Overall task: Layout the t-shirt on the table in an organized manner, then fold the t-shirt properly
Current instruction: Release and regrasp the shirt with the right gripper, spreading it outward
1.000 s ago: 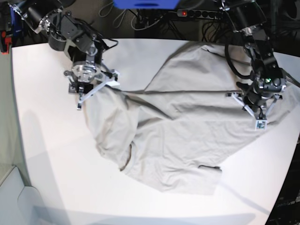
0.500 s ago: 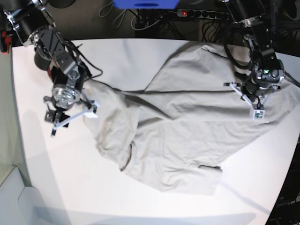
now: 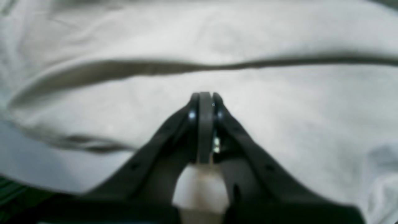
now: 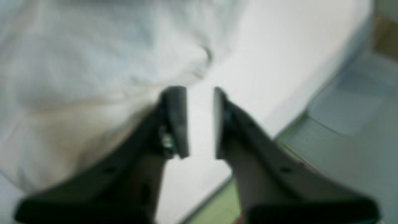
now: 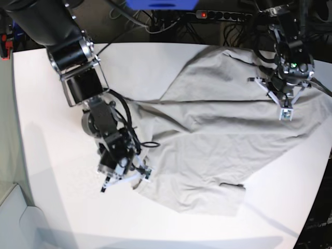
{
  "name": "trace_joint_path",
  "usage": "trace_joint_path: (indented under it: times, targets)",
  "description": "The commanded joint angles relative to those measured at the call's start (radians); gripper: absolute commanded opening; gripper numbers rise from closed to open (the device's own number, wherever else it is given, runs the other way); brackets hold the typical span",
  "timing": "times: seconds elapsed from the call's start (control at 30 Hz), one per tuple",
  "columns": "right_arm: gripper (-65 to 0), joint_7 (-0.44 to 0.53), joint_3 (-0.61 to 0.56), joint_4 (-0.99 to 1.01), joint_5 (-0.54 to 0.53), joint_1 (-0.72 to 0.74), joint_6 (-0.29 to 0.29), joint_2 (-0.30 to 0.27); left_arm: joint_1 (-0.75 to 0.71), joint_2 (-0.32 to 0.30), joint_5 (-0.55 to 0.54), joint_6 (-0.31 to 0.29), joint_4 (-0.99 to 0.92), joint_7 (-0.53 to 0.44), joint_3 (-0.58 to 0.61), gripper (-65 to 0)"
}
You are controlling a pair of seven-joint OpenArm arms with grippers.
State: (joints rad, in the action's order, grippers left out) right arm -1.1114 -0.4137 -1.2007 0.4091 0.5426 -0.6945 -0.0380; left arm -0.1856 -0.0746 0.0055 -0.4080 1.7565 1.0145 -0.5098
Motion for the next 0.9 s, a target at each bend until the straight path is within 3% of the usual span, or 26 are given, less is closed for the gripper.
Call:
trace_joint_path:
  times: [0.0,0.03,0.2,0.47,0.63,0.87]
  targets:
    - [-61.1,0.017,0.039,0.025,0.021,0.063,-0.004,0.008,0.005,-0.008,-0.006,0.004,0.030,-0.012,-0.002,-64.9]
    - [-65.0,0.037,0.066,0.068,0.021,0.080,-0.004,0.016,0.001,-0.008,-0.006,0.004,0.039,-0.012,-0.002,-64.9]
    - [-65.0,0.147,0.151,0.158,0.021,0.076,-0.004,0.010,-0.005,-0.008,-0.006,0.004,0.046,-0.012,-0.002,-64.9]
    - [-65.0,0.167,0.187,0.166,0.021,-0.051,-0.004,-0.006,0.011,-0.008,-0.006,0.004,0.043,-0.012,-0.002,-64.9]
    - [-65.0,0.158,0.187,0.166,0.021,-0.121,-0.004,-0.061,0.031,-0.008,-0.006,0.004,0.041,-0.012,-0.002,-64.9]
    - [-65.0,0.069,0.180,0.163,0.021,-0.217,-0.004,-0.168,0.065,-0.008,-0.006,0.004,0.039,-0.012,-0.002,-64.9]
